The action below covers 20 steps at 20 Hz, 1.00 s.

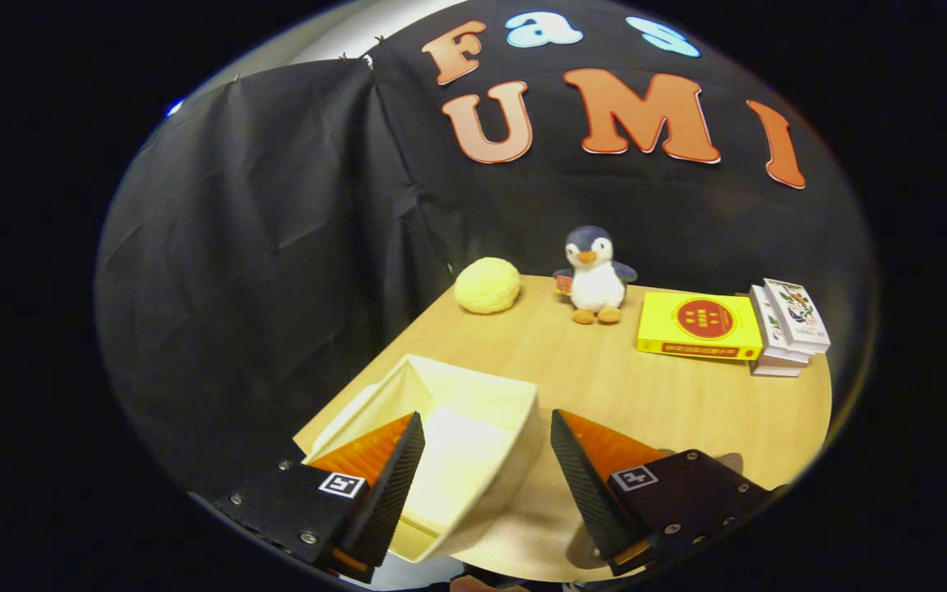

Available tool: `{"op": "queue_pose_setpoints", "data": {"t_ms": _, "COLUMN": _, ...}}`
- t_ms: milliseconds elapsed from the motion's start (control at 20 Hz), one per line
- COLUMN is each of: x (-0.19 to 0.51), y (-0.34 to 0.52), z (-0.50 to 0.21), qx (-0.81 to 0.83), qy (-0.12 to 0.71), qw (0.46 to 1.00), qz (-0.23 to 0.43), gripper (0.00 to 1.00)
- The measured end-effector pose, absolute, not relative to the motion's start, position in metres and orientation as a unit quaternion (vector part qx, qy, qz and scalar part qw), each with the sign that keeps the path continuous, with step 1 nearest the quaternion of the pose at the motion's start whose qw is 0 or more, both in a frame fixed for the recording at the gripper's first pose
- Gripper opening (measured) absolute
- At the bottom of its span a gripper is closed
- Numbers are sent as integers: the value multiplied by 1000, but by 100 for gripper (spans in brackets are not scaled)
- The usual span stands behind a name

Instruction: Open the storage box then place both shoes into the box .Put the left shoe in first, then the right shoe, with the right side of both shoes facing outward in a uniform manner.

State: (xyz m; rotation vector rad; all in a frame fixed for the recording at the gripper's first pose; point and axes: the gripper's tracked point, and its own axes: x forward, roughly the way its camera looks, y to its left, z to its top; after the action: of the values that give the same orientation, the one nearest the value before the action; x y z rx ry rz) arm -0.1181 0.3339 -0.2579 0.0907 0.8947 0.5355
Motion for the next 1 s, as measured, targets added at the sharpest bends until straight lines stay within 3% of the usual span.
{"op": "queue_pose_setpoints", "data": {"t_ms": 650, "x": -181, "y": 181, "z": -373, "qx": -21, "qy": 498, "qw": 855, "qz": 143, "gripper": 90}}
{"op": "queue_pose_setpoints", "data": {"t_ms": 1000, "x": -193, "y": 156, "z": -426, "qx": -50, "qy": 539, "qw": 833, "qz": 117, "gripper": 74}}
